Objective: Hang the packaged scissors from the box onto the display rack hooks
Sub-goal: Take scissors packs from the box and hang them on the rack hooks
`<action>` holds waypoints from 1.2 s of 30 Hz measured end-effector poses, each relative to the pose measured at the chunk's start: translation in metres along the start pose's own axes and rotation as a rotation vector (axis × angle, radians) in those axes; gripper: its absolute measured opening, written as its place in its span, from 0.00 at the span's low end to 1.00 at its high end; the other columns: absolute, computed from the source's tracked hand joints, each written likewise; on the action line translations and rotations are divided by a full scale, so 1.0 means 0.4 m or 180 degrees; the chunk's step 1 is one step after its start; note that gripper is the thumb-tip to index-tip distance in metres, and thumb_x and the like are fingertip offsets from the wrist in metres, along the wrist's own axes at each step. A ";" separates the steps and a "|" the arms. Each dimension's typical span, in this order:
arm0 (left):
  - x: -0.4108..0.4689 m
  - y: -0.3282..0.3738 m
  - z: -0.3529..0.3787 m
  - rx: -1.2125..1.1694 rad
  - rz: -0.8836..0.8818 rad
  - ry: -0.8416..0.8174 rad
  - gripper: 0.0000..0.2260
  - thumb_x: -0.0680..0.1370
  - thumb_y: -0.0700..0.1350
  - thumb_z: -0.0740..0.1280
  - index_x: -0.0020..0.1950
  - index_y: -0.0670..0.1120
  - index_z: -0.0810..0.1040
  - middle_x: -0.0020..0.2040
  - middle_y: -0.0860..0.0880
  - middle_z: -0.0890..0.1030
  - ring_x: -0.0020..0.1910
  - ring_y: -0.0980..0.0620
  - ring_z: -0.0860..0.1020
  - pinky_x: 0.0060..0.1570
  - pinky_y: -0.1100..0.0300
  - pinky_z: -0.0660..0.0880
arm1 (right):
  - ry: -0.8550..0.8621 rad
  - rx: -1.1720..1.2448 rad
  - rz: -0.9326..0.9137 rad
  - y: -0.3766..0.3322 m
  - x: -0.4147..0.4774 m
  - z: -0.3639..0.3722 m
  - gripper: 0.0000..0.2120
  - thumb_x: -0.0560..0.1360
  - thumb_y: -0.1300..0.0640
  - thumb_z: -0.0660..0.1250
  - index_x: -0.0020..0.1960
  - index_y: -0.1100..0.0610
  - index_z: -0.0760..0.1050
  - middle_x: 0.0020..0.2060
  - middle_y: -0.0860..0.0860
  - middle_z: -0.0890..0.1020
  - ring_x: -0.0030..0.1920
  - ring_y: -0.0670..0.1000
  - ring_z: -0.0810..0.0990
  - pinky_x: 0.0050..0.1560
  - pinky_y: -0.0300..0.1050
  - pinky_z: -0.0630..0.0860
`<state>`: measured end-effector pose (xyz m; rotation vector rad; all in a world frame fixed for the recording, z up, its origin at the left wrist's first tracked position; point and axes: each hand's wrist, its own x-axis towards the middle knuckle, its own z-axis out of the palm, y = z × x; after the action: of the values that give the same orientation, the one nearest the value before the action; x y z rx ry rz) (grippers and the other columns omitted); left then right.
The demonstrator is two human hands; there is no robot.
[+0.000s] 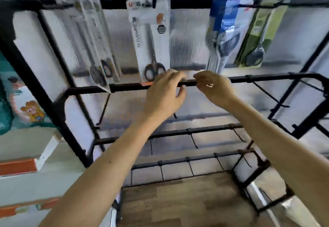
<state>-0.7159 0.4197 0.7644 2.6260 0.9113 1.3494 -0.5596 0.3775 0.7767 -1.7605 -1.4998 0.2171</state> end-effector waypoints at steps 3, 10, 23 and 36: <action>0.014 0.171 0.121 -0.0490 0.0501 -0.0602 0.09 0.75 0.44 0.62 0.52 0.44 0.78 0.47 0.46 0.82 0.46 0.44 0.79 0.39 0.53 0.77 | 0.0577 -0.0228 0.0704 0.156 -0.118 -0.152 0.12 0.76 0.62 0.63 0.58 0.56 0.77 0.47 0.49 0.79 0.47 0.48 0.78 0.50 0.40 0.71; -0.096 0.522 0.545 -0.1132 0.0964 -0.2830 0.13 0.78 0.47 0.61 0.62 0.48 0.73 0.60 0.47 0.77 0.56 0.44 0.76 0.50 0.54 0.75 | 0.1230 -0.0536 0.2676 0.580 -0.547 -0.340 0.14 0.74 0.61 0.63 0.59 0.59 0.76 0.46 0.51 0.79 0.47 0.53 0.78 0.47 0.41 0.71; -0.397 0.949 1.252 -0.0901 0.1039 -0.4344 0.28 0.76 0.56 0.63 0.74 0.55 0.57 0.75 0.49 0.61 0.73 0.45 0.57 0.70 0.48 0.59 | 0.0766 -0.0453 0.4603 1.166 -1.009 -0.473 0.28 0.73 0.55 0.65 0.71 0.55 0.63 0.66 0.56 0.72 0.65 0.59 0.70 0.65 0.52 0.68; -0.706 1.128 1.936 -0.0005 0.2219 -0.5198 0.32 0.77 0.56 0.61 0.76 0.50 0.49 0.77 0.48 0.54 0.75 0.46 0.50 0.72 0.50 0.55 | 0.0183 -0.0118 0.5330 1.808 -1.169 -0.367 0.32 0.75 0.53 0.64 0.74 0.54 0.55 0.71 0.56 0.65 0.68 0.59 0.65 0.66 0.50 0.64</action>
<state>-0.0394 0.0652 0.2172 2.7803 -0.2712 -0.9564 -0.0591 -0.0924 0.2366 -2.5457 0.3590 0.9067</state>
